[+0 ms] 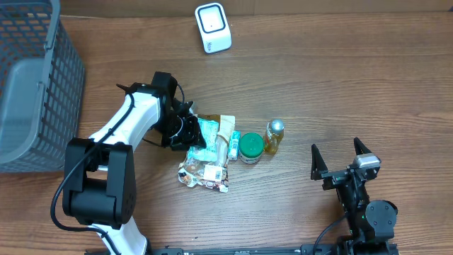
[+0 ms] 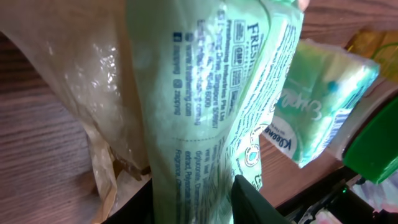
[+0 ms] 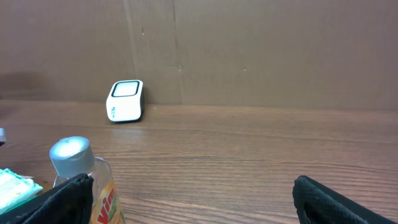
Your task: Scan the item barcode
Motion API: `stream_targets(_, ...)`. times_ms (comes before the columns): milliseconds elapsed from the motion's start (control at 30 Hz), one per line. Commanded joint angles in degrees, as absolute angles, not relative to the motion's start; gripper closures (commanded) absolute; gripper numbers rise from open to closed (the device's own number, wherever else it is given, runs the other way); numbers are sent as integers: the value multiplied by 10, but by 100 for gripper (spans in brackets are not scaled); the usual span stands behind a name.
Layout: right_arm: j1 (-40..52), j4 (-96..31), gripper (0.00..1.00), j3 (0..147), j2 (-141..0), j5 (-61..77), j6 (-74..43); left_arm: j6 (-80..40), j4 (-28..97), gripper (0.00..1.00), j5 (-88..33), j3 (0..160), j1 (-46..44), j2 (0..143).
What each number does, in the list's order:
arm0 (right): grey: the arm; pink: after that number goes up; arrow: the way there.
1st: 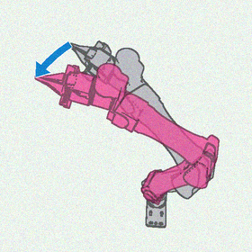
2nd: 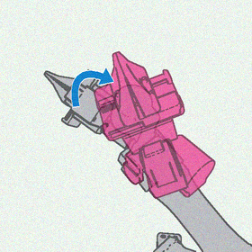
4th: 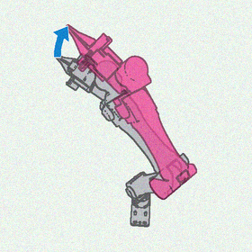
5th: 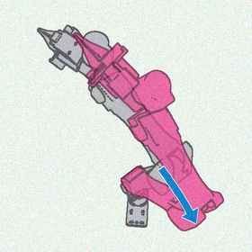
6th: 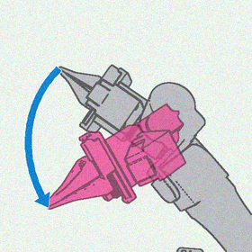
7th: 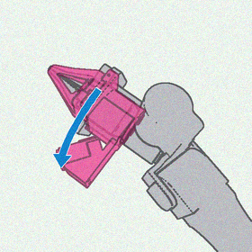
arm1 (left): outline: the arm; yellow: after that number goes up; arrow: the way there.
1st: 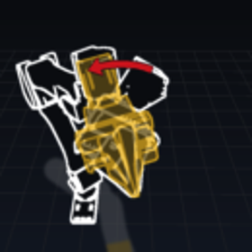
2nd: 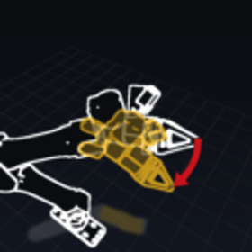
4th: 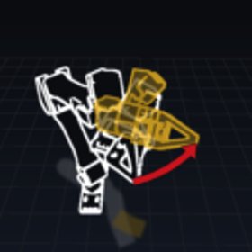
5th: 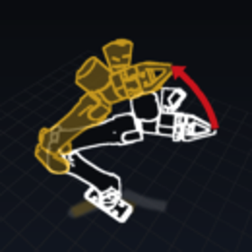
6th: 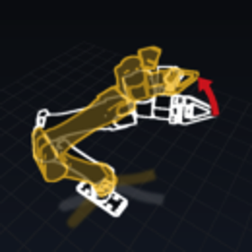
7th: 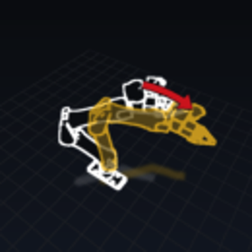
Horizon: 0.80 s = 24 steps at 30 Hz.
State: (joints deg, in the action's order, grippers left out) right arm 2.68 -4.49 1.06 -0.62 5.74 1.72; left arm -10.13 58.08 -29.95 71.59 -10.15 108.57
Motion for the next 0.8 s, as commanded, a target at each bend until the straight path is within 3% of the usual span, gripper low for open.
stream_targets(0, 25, -43, 0, 4, -2, 57, 20, -84, 594, 65, -278, 712, -101, 1070)
stream_targets(233, 25, -43, 0, 4, -2, 57, 20, -77, 597, 61, -262, 723, -94, 1049)
stream_targets(400, 25, -43, 0, 4, -2, 57, 20, -77, 603, 52, -244, 731, -90, 1017)
stream_targets(767, 25, -43, 0, 4, -2, 57, 20, -124, 636, 45, -74, 761, -90, 983)
